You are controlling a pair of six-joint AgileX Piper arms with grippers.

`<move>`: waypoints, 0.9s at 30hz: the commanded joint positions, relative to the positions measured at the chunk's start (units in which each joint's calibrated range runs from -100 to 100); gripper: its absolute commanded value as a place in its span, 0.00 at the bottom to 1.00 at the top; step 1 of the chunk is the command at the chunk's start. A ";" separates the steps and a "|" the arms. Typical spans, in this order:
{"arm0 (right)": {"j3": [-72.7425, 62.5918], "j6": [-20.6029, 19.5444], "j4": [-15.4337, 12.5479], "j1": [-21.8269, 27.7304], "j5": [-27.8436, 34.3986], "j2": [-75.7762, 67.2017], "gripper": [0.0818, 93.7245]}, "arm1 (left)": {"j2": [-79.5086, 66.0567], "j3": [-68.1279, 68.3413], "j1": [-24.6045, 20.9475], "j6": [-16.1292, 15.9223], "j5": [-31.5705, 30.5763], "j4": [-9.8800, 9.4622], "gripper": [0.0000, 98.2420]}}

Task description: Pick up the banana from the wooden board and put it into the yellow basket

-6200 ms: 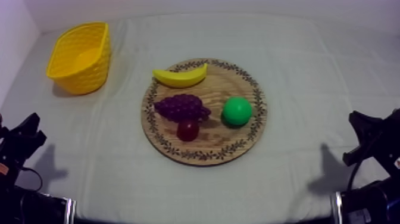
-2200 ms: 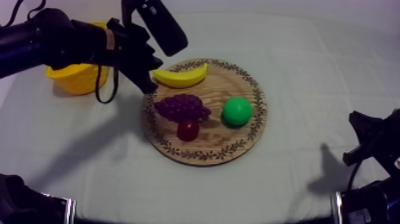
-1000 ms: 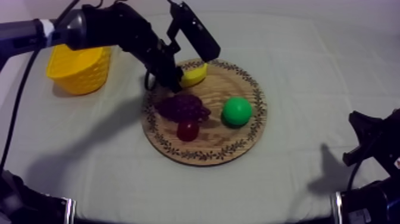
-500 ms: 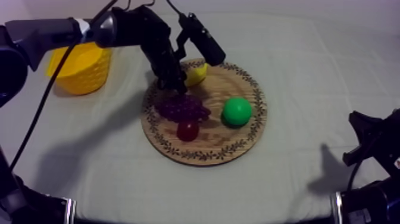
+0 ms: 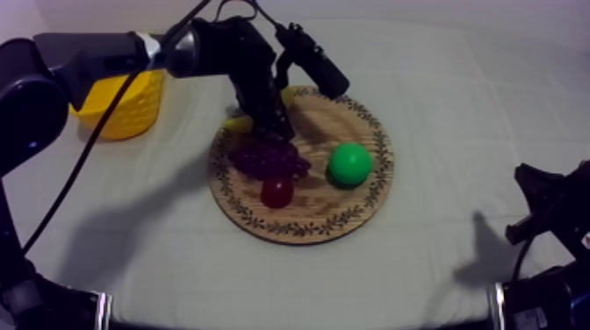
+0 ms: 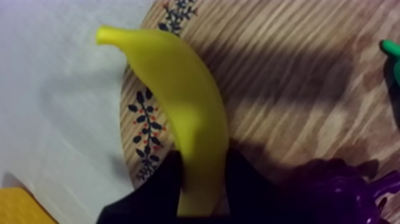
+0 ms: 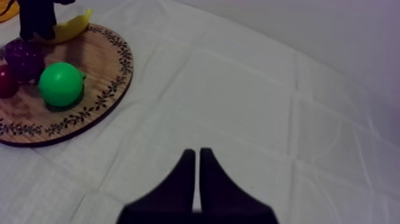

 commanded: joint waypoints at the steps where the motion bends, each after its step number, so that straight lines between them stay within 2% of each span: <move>1: -0.03 0.01 -0.02 0.01 0.02 -0.04 0.00 | 0.15 -0.46 0.03 0.66 0.27 -0.14 0.23; 8: -0.03 0.01 -0.02 0.01 0.02 -0.04 0.00 | -2.08 -4.11 -0.45 1.30 4.92 -1.31 0.18; 14: -0.03 0.01 -0.02 0.01 0.02 -0.04 0.00 | -9.46 -5.91 -2.19 1.44 9.81 -3.71 0.16; 21: -0.03 0.01 -0.02 0.01 0.02 -0.04 0.00 | -20.49 -6.96 -7.00 0.89 15.10 -6.09 0.15; 27: -0.03 0.01 -0.02 0.01 0.02 -0.04 0.00 | -26.44 -6.23 -12.91 -0.04 17.75 -7.07 0.15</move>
